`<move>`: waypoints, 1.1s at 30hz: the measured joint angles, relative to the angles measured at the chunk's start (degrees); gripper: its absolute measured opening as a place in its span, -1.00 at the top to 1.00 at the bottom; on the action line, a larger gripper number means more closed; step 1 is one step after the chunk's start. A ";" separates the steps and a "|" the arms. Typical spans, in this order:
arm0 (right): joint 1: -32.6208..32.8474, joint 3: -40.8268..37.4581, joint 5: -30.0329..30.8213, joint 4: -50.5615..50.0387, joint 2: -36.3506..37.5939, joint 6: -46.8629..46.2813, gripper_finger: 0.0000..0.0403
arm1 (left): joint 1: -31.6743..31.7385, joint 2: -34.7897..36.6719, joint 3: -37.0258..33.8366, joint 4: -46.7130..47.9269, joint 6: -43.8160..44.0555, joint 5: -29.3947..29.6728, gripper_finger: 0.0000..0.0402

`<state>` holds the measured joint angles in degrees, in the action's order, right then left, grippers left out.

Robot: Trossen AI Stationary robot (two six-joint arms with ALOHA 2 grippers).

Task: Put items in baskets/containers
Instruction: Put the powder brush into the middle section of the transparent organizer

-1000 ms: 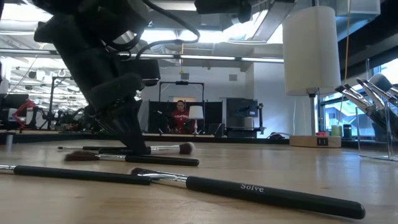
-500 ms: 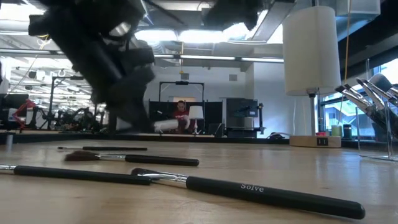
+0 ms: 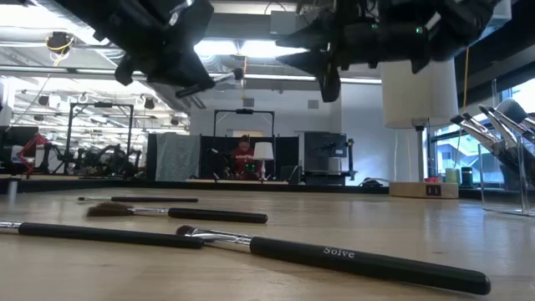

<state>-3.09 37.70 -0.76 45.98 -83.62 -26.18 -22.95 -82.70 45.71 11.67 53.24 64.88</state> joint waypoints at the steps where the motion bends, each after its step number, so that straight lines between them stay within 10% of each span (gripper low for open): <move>1: -0.26 -0.62 1.05 1.84 -0.54 -0.49 0.40 | -0.06 0.05 0.00 -0.29 0.24 0.98 0.71; 16: 0.68 5.92 2.44 15.93 -15.12 -5.39 -0.12 | 0.22 0.07 0.02 -16.46 -8.89 0.07 0.73; 33: 0.63 9.70 -0.85 17.87 -16.45 -3.96 -0.09 | 0.16 0.07 0.04 -21.06 -13.99 -3.37 0.71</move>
<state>-2.46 47.40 -1.61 63.86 -100.07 -30.14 -22.79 -82.63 45.76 -9.39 39.24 61.51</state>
